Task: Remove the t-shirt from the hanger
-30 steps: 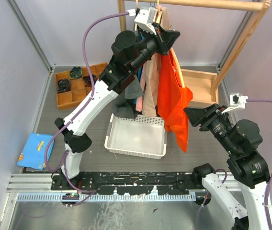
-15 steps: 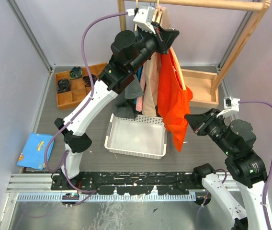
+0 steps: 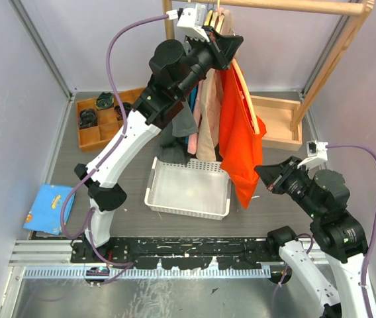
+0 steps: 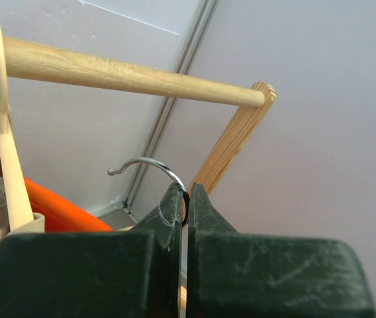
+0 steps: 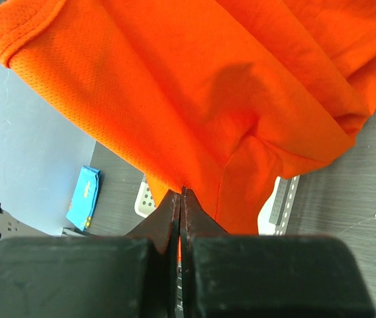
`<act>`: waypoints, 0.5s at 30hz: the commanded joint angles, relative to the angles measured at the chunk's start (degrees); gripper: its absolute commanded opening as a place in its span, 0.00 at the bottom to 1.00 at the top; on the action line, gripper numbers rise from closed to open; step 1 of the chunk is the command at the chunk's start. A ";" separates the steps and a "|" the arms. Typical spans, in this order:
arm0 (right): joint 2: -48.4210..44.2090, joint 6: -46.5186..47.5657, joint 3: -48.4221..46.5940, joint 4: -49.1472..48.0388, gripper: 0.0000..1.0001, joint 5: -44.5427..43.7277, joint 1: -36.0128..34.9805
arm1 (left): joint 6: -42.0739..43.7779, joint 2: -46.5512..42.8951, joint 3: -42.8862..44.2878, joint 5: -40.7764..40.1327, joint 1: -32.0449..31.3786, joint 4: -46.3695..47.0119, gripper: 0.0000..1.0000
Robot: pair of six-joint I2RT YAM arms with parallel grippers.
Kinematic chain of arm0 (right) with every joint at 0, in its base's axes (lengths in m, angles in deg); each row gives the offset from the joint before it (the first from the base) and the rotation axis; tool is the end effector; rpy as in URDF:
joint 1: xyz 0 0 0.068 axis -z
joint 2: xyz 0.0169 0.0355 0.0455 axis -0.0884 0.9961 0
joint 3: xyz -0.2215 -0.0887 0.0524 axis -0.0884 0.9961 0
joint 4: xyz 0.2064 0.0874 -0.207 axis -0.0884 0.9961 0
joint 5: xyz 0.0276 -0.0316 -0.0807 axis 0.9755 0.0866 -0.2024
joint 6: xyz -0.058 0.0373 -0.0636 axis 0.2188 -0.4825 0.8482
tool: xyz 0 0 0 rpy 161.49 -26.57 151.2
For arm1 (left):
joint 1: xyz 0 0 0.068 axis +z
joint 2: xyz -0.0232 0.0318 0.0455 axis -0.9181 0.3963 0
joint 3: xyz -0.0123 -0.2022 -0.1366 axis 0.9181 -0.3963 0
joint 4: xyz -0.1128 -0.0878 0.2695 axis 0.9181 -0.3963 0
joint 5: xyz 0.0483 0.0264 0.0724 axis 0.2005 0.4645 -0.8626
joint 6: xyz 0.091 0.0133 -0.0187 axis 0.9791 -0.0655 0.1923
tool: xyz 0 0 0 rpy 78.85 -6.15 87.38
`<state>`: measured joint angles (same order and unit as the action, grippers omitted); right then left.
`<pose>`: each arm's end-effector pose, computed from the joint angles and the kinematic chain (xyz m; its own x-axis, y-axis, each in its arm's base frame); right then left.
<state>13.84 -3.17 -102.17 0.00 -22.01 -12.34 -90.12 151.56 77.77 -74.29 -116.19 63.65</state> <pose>0.1658 0.0643 0.3898 -0.4365 0.5065 -0.7436 -0.1973 0.7525 0.6283 0.3284 -0.3700 0.5746 -0.0526 -0.5199 -0.8526 0.7194 0.5724 -0.3934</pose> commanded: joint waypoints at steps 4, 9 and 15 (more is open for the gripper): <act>-1.14 -1.18 2.08 4.25 0.01 -0.38 0.17 | -4.10 -2.80 2.14 -5.35 0.71 8.47 0.00; -2.13 -1.33 3.00 5.78 0.01 -0.99 0.19 | -5.33 -2.56 2.13 -6.32 0.74 10.22 0.00; -3.89 -1.38 4.33 6.84 0.01 -1.89 0.13 | -6.34 -2.24 2.90 -6.38 0.70 11.00 0.00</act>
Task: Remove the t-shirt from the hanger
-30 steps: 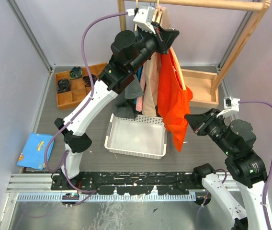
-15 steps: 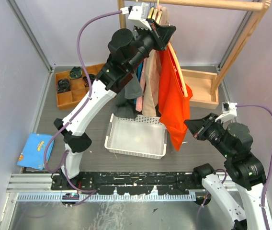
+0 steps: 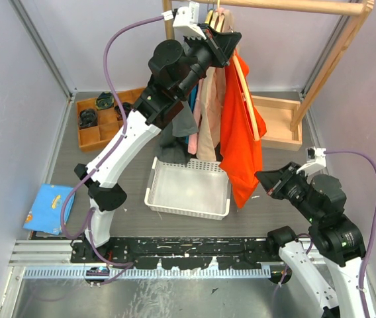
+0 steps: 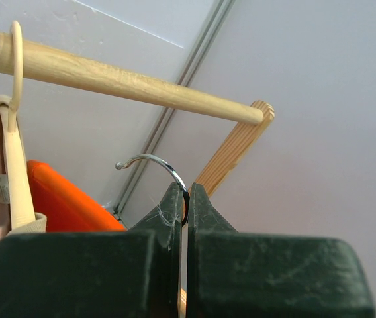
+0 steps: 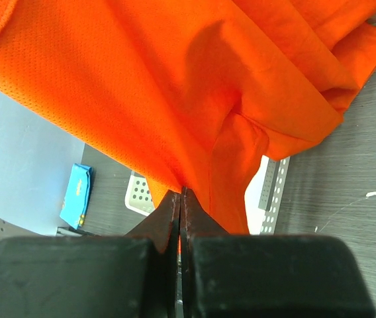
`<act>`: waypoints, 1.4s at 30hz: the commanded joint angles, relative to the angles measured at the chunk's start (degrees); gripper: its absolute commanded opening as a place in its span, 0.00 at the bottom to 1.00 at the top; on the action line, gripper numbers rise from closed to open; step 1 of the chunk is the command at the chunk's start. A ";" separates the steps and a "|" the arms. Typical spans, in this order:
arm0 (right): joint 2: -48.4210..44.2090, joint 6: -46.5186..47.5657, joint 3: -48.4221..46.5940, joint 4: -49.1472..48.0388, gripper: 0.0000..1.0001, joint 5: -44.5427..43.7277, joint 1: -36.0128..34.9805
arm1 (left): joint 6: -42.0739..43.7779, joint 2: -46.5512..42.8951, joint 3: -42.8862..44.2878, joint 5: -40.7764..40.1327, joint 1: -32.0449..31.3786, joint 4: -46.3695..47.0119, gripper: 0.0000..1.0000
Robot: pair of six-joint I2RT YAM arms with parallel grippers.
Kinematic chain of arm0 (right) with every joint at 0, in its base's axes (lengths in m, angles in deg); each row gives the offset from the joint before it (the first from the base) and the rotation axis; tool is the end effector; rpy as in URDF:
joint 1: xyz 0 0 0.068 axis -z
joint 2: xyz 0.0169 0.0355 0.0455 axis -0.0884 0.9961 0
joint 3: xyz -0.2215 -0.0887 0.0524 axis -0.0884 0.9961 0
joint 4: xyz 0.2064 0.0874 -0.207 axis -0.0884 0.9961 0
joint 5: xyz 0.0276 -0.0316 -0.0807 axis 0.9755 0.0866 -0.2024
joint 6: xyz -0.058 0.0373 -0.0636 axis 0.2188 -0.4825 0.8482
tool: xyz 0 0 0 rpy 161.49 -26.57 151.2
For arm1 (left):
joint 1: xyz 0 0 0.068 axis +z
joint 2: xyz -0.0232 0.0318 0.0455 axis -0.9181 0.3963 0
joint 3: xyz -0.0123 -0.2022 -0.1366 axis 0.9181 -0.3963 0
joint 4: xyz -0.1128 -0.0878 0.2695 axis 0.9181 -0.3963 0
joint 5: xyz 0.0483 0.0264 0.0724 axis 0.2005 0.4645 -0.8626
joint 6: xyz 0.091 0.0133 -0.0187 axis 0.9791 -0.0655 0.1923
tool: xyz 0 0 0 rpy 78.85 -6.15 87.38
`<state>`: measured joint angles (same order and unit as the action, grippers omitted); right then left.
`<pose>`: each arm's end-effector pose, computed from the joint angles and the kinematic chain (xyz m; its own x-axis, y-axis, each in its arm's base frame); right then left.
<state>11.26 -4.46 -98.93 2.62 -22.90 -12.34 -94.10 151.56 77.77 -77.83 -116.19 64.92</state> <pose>0.1620 0.0617 0.3691 -0.4716 0.5150 -0.7158 -0.1419 0.7568 0.6380 0.3311 -0.3652 0.5776 -0.0712 -0.5888 -0.8052 0.6813 0.5609 -0.4704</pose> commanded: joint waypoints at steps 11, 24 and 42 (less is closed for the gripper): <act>-2.70 -0.32 4.20 4.57 0.01 -1.03 0.15 | -3.61 -2.80 2.66 -3.05 0.72 10.36 0.00; -1.47 0.18 3.15 1.31 0.06 -1.29 0.13 | -3.93 -3.46 1.95 -0.63 0.73 9.18 0.00; 13.56 1.91 -22.90 -10.46 0.52 -3.46 0.18 | -3.22 -12.10 -11.71 13.26 0.76 4.68 0.00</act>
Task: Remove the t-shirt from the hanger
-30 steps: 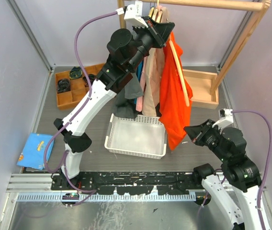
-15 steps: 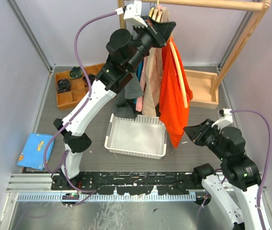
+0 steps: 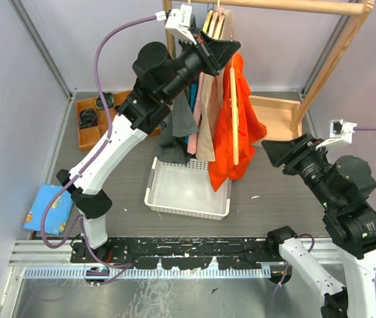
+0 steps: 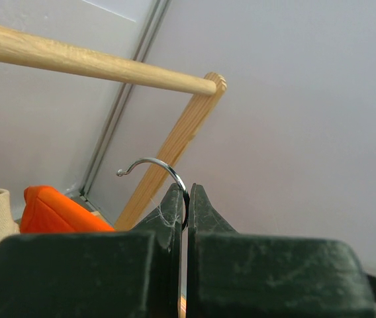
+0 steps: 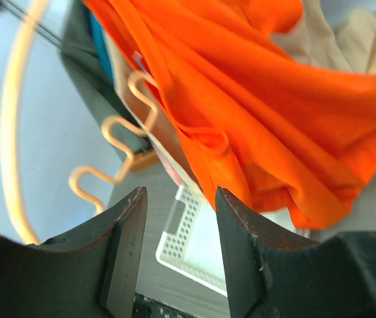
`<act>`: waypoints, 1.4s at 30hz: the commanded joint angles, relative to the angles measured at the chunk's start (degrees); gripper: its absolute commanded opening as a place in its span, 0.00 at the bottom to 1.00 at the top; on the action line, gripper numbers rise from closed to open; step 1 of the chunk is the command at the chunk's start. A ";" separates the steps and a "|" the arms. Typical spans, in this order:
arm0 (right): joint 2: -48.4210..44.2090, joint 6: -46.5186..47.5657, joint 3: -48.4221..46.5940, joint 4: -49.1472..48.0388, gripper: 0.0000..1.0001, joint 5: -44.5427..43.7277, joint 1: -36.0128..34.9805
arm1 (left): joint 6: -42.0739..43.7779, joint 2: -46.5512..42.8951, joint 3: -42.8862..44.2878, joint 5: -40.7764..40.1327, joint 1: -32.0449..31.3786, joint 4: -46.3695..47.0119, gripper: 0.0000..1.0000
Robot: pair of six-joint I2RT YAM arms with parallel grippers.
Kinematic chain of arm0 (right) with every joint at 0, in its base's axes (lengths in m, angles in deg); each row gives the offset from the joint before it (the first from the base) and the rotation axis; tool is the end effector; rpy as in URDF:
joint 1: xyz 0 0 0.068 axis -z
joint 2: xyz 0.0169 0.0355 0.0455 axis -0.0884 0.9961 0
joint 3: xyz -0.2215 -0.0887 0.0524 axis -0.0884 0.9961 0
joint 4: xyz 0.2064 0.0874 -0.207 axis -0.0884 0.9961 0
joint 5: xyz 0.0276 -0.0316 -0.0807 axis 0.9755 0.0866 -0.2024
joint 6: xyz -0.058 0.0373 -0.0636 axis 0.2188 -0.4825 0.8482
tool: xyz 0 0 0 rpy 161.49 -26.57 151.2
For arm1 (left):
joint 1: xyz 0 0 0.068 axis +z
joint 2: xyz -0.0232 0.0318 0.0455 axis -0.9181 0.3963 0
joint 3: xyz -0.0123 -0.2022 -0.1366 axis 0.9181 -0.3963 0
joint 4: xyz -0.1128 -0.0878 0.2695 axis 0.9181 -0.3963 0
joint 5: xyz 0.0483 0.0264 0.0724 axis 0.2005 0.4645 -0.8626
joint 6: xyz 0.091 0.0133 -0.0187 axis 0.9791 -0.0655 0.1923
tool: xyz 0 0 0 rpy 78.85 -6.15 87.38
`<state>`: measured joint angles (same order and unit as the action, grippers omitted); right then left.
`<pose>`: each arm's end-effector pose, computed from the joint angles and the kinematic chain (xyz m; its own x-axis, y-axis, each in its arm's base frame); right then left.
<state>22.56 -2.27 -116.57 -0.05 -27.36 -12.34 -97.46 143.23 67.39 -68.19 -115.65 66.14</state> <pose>0.1685 0.0569 0.4558 -0.3085 0.5393 -0.7836 -0.1952 0.7704 0.6070 0.3089 -0.3542 0.5804 -0.1693 -0.5597 -0.8112 0.7655 0.4437 -0.4659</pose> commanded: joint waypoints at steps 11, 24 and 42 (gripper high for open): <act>11.39 -10.09 -10.40 -20.32 0.58 18.96 0.16 | -1.53 -4.18 -2.94 9.06 0.16 3.00 0.00; 13.80 -16.32 -4.29 -31.14 0.54 25.66 0.17 | -1.31 -3.85 -1.73 9.60 0.15 1.65 0.00; 13.80 -19.28 -2.16 -32.40 0.43 27.72 0.16 | 0.07 -1.55 0.89 7.34 0.17 1.58 0.00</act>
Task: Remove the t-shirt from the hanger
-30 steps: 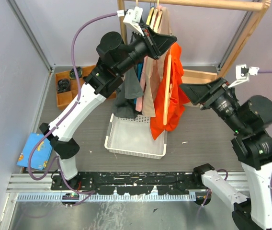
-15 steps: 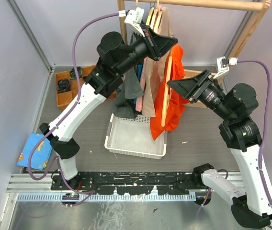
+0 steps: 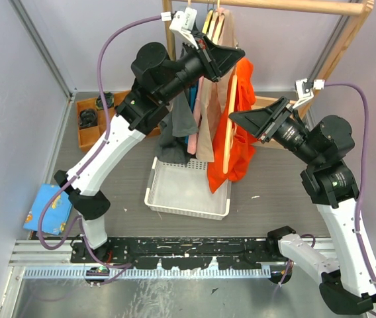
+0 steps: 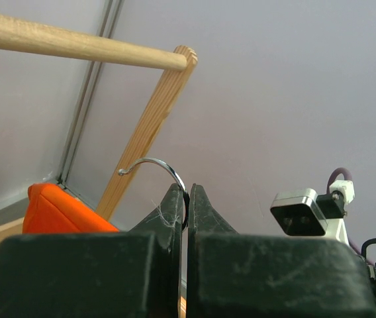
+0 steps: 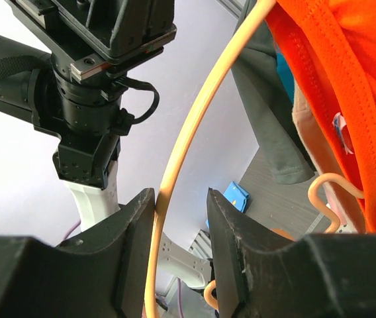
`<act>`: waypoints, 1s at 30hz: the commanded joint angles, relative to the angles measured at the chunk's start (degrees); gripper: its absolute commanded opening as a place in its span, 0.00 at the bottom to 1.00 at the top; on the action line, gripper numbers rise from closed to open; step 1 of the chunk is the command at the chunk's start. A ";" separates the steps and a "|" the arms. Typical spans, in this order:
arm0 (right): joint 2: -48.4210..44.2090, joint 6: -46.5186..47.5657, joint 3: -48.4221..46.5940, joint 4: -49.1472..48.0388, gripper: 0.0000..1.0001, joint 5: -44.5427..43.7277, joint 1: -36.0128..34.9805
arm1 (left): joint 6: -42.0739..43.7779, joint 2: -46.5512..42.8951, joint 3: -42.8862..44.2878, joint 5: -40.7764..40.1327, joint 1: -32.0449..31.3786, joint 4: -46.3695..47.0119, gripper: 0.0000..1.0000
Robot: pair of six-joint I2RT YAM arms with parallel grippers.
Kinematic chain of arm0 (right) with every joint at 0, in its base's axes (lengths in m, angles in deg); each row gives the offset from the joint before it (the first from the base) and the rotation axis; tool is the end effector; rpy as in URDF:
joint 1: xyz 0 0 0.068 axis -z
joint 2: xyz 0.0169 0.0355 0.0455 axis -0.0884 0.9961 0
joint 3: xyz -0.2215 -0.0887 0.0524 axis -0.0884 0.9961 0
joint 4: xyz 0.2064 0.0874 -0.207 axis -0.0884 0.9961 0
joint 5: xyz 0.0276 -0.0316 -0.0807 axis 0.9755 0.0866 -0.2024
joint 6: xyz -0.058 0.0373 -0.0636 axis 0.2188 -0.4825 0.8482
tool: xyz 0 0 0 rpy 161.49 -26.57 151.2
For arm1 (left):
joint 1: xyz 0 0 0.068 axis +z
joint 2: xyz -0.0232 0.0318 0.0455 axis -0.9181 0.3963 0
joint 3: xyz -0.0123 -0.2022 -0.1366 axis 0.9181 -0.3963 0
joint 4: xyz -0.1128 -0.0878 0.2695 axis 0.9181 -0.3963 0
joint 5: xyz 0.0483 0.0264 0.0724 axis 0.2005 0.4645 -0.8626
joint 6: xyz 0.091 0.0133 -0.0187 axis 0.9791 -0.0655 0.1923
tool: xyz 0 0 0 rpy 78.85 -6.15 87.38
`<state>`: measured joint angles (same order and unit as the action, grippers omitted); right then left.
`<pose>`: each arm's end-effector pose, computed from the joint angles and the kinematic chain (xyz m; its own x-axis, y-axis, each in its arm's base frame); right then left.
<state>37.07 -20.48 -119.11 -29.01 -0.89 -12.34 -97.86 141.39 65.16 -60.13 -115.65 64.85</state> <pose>0.2261 0.1140 0.4998 -0.5059 0.5970 -0.6225 -0.5345 0.3494 0.7695 0.2966 -0.3582 0.5764 -0.2306 -0.4919 -0.8396 0.8249 0.3588 -0.4368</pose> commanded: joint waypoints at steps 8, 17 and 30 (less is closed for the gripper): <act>-0.85 -1.68 0.33 -3.17 0.40 1.82 0.15 | 0.48 2.06 4.91 -0.93 -0.26 3.04 0.00; -0.75 -1.95 0.42 -3.17 0.27 2.28 0.18 | 0.68 3.57 6.54 -1.51 -0.75 3.05 0.00; -1.27 -4.03 0.95 -4.25 0.01 1.23 0.12 | 1.22 3.12 5.37 -1.75 -0.80 1.81 0.38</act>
<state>36.94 -24.32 -117.18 -27.87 -0.37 -12.03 -97.29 145.48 69.83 -61.31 -116.30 64.98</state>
